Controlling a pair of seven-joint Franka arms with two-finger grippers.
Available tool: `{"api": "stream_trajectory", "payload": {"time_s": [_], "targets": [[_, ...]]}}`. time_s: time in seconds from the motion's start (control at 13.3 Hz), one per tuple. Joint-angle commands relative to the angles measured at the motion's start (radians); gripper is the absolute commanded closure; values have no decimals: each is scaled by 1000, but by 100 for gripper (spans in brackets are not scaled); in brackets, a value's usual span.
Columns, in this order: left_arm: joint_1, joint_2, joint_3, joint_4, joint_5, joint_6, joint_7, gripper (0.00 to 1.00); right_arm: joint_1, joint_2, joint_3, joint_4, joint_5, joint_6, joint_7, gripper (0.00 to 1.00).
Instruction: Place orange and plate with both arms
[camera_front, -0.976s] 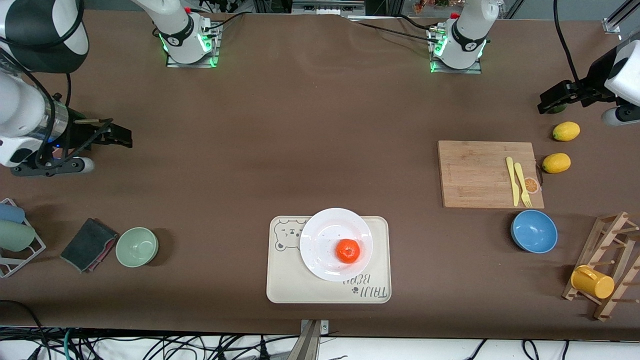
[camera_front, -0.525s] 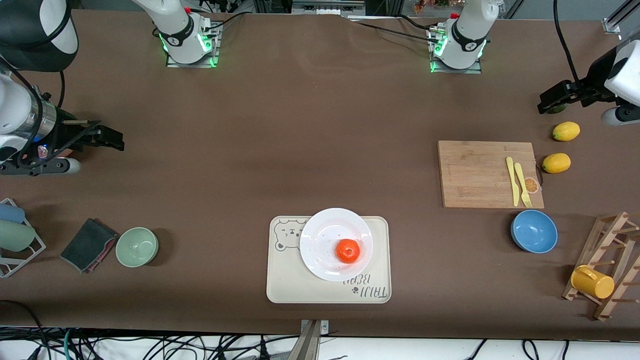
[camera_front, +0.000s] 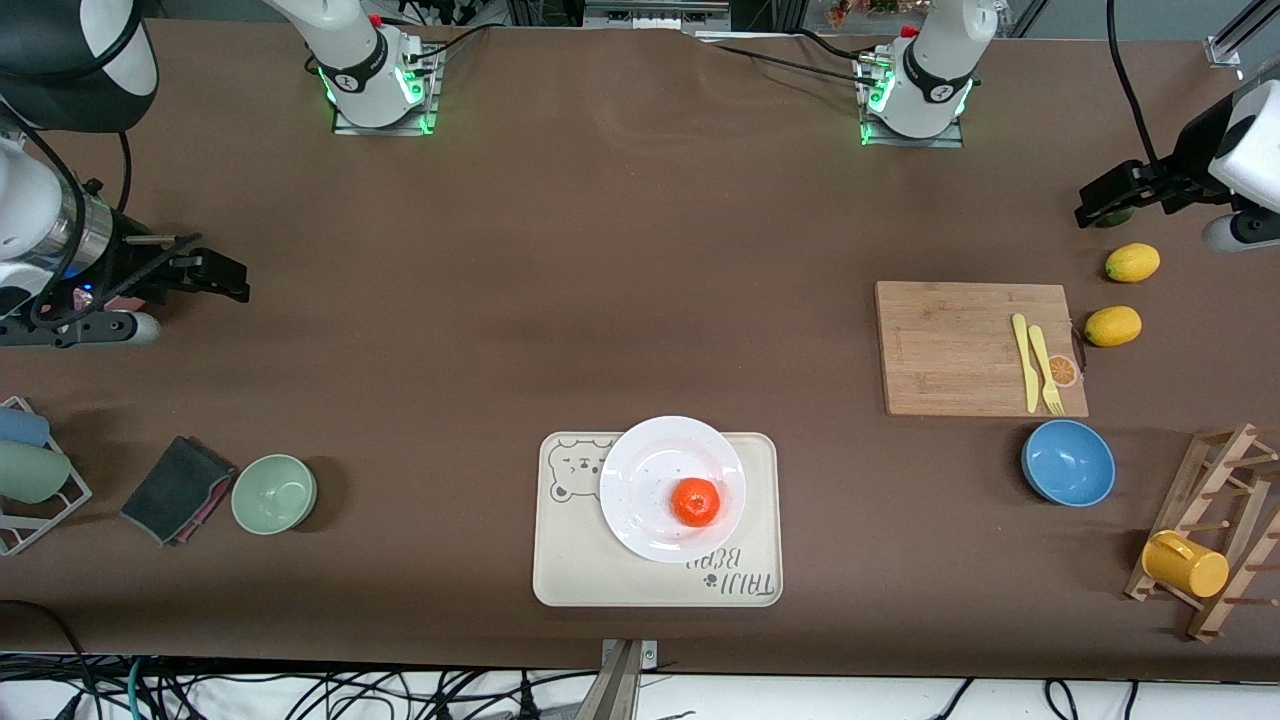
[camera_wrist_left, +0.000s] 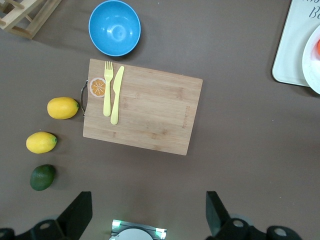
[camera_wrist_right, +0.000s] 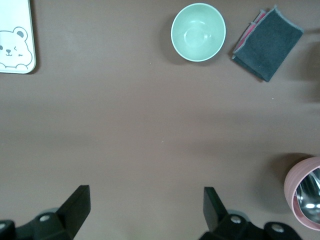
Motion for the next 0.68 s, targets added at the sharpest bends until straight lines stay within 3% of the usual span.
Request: {"api": "stream_trajectory", "payload": {"time_s": [0.0, 0.15, 0.6], "targets": [[0, 7, -1, 23, 0, -16, 10, 0, -39, -76, 49, -59, -13, -2, 9, 0], [0, 7, -1, 23, 0, -16, 10, 0, -99, -101, 73, -79, -8, -36, 19, 0], [0, 7, -1, 23, 0, -16, 12, 0, -118, -104, 68, -84, -7, -28, 22, 0]]}}
